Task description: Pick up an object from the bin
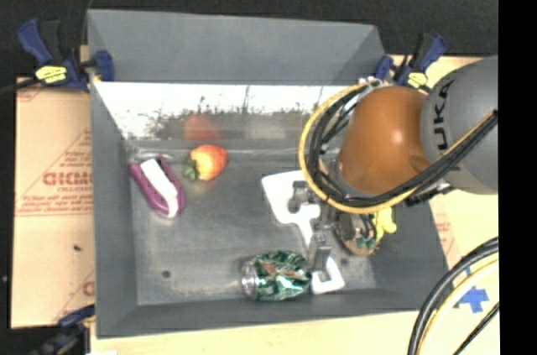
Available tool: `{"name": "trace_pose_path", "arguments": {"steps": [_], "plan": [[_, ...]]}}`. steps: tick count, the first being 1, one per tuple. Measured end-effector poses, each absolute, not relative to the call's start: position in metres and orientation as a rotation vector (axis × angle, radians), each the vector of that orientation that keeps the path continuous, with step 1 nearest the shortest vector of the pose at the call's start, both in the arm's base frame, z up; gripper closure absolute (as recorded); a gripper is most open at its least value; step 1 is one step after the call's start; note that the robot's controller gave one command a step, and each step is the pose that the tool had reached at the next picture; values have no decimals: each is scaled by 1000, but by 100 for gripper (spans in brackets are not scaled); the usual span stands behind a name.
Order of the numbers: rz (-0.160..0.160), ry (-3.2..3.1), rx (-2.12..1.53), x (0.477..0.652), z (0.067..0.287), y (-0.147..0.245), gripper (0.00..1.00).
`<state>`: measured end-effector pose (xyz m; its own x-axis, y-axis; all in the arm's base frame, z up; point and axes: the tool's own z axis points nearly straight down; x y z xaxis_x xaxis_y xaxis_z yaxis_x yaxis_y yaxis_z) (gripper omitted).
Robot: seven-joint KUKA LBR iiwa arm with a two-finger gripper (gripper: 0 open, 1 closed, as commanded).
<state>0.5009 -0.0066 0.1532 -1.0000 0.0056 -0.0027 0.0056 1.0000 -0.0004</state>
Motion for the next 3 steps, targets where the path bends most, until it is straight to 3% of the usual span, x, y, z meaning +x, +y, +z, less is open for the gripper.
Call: {"name": "trace_pose_path", "arguments": {"steps": [2,3], "plan": [[-1,3136,77,506,148,-2,0],[-1,3137,17,506,182,3,0]]}}
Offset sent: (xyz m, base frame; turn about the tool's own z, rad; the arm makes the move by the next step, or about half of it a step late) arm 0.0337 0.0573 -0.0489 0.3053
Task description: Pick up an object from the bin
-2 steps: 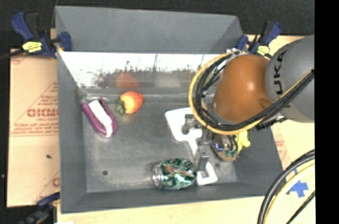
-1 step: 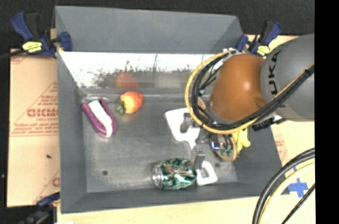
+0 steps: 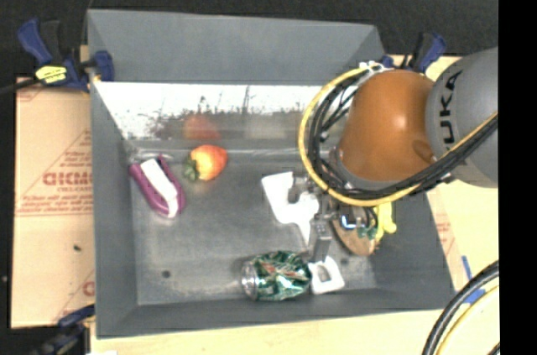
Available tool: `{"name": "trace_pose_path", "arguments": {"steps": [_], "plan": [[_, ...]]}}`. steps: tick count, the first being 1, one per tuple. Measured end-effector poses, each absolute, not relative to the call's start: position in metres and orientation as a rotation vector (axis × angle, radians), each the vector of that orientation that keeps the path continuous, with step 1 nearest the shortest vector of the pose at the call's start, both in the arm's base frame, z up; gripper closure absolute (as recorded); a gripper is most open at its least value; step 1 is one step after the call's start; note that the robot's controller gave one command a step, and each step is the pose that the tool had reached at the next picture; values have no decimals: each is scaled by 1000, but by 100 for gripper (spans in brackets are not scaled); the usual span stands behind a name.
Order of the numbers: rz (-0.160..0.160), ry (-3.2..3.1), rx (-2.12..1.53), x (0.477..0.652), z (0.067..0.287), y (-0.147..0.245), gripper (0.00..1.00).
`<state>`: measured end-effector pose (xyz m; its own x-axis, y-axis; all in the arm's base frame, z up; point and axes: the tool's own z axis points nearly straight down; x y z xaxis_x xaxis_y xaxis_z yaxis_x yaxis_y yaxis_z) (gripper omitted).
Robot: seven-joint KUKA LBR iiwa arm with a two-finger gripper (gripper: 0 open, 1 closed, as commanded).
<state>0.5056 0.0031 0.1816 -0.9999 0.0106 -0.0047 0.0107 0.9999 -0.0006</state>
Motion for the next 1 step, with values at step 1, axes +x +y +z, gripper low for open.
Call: {"name": "trace_pose_path", "arguments": {"steps": [1], "plan": [[-1,3123,-254,507,190,5,0]]}}
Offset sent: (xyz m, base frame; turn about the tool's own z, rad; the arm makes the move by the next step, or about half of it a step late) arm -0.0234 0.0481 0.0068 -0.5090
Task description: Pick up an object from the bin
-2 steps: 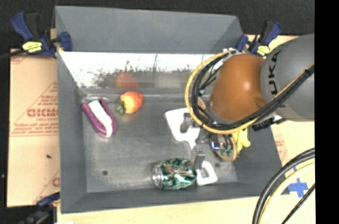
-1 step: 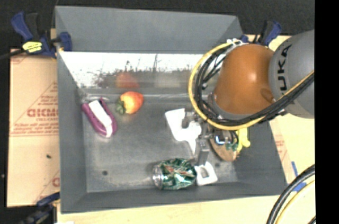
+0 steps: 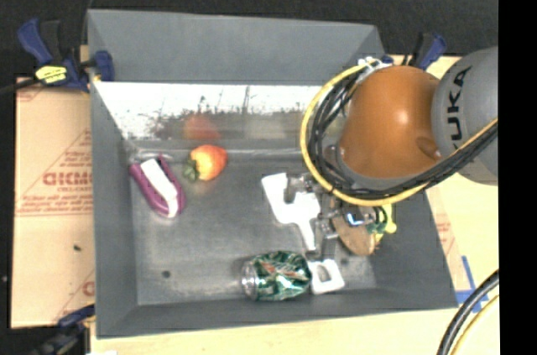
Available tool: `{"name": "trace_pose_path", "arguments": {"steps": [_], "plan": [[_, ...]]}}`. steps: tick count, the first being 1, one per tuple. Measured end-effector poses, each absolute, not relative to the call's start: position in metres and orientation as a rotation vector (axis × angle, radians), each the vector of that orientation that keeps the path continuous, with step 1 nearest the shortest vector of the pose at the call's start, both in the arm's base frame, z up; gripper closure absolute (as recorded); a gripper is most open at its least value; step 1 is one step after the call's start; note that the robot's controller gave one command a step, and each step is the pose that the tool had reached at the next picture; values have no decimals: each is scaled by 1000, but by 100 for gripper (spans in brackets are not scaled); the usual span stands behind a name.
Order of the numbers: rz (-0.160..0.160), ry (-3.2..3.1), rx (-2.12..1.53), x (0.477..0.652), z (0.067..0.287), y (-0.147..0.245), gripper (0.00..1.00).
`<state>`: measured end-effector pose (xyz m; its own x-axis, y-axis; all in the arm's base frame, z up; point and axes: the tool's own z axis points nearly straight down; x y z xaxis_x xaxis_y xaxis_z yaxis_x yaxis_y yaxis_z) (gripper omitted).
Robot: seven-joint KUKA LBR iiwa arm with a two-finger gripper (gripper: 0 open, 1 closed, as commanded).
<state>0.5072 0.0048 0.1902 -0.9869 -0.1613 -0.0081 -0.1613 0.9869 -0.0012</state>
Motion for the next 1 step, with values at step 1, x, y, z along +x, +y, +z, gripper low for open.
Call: {"name": "trace_pose_path", "arguments": {"steps": [1], "plan": [[-3,3061,-672,489,189,39,0]]}}
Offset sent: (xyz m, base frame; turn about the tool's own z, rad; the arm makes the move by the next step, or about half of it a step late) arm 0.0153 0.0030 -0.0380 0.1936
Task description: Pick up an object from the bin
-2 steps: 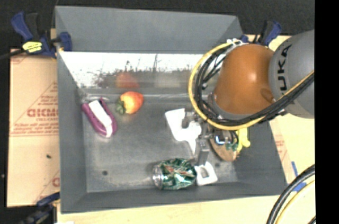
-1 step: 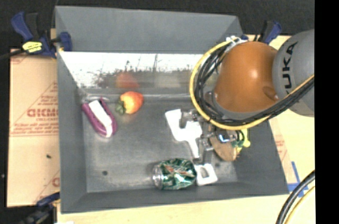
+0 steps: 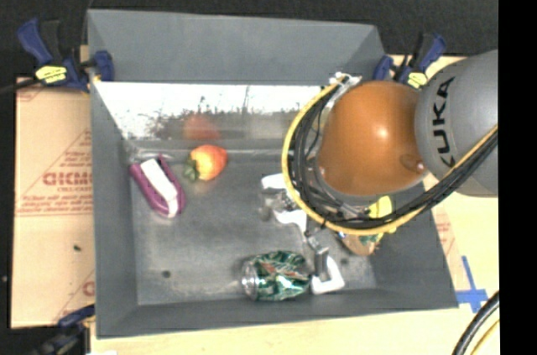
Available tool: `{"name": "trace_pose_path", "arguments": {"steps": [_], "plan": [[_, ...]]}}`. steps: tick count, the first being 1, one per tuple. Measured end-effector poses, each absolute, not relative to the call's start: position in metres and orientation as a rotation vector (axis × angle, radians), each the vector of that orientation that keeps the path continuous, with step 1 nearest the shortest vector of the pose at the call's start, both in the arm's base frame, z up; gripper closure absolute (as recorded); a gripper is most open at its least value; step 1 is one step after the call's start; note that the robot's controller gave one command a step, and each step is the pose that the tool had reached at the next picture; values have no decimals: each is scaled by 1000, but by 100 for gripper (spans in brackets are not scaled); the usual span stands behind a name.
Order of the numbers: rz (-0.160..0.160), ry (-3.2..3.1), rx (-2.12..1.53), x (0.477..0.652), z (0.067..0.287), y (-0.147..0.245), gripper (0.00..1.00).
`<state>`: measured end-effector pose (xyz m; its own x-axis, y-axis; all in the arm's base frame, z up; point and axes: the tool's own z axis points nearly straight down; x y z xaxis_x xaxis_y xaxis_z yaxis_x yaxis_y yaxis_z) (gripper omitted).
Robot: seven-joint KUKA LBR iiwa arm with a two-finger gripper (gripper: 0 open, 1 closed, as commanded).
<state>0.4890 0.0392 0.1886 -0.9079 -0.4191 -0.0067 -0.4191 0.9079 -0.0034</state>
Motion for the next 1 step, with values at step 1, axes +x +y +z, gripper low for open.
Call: {"name": "trace_pose_path", "arguments": {"steps": [1], "plan": [[-1,3117,-298,509,168,22,0]]}}
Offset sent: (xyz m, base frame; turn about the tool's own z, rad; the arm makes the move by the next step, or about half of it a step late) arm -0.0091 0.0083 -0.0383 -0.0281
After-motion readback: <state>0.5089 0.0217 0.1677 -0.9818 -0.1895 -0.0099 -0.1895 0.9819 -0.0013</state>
